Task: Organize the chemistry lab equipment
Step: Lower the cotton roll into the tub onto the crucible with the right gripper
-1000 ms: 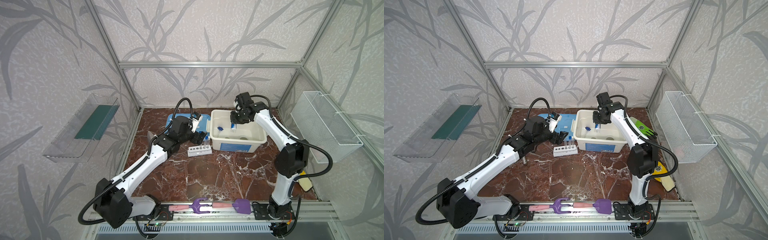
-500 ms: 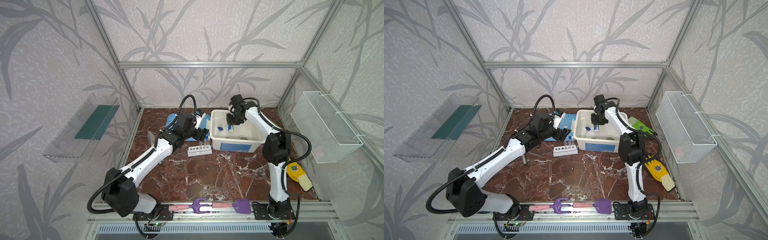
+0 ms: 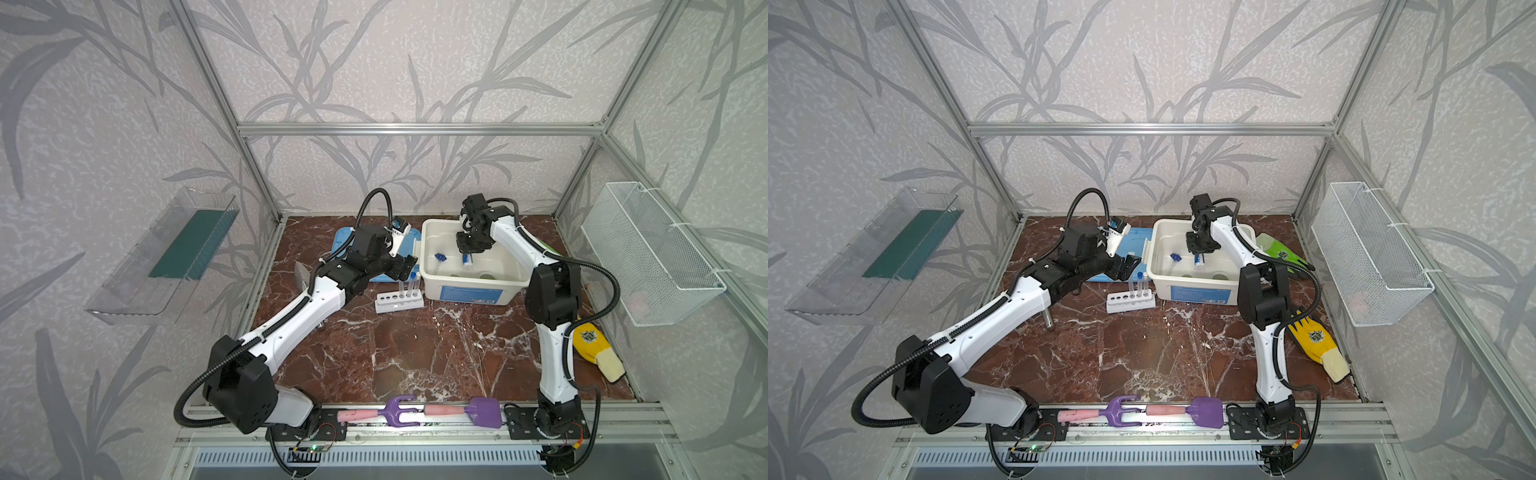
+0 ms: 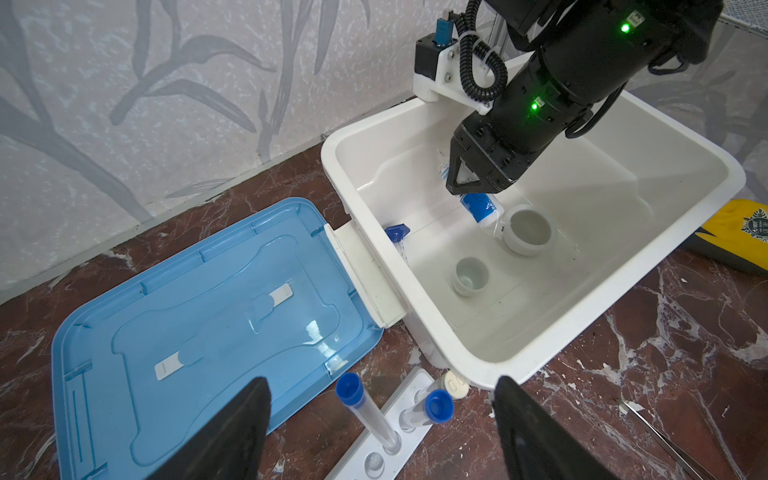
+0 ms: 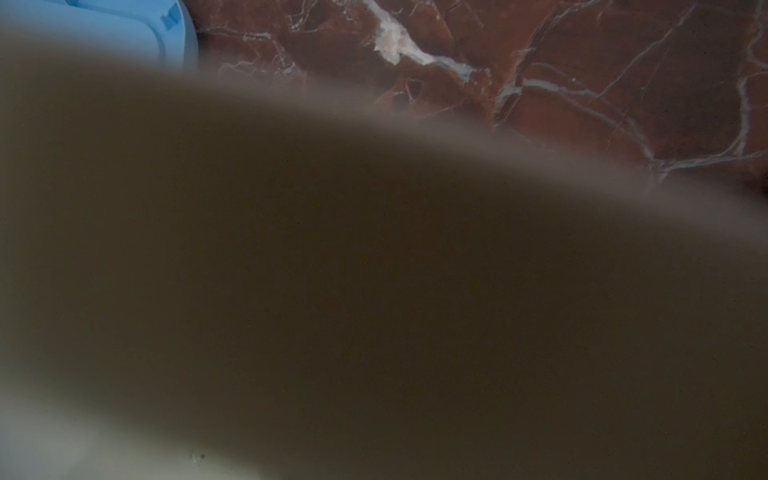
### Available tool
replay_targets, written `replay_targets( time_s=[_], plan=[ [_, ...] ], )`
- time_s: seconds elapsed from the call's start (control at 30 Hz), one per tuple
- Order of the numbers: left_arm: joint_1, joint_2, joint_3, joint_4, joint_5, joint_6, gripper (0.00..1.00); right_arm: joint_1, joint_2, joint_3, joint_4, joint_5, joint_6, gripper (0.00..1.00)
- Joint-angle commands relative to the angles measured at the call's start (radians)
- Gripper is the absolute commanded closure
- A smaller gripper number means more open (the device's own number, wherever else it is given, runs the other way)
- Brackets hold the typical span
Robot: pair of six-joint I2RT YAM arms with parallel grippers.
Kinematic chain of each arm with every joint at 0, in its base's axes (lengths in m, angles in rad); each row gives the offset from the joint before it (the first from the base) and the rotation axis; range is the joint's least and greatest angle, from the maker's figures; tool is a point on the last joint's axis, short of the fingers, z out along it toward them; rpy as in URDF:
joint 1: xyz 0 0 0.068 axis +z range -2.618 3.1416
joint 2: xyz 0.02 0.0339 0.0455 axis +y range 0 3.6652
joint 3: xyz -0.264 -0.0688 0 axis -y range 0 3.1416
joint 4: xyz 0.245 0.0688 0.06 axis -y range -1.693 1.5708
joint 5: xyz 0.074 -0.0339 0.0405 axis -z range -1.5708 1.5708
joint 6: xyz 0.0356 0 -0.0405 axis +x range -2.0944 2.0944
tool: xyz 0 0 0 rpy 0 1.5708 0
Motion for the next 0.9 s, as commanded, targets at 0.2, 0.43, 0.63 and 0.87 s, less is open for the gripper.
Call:
replay_targets(
  time_s=[0.2,0.43,0.63,0.87],
  plan=[
    [-0.003,0.008,0.009,0.005,-0.003,0.0,0.16,-0.02,-0.034,-0.107,-0.027,0.044,-0.006,0.73],
    [-0.003,0.005,0.005,0.015,-0.002,0.0,0.17,-0.026,-0.108,-0.158,0.024,0.051,-0.017,0.73],
    [-0.003,-0.015,-0.013,0.023,-0.008,-0.001,0.17,-0.026,-0.195,-0.199,0.049,0.06,-0.025,0.73],
    [-0.003,-0.027,-0.041,0.041,-0.003,-0.01,0.17,-0.023,-0.303,-0.337,0.081,0.051,-0.005,0.73]
  ],
)
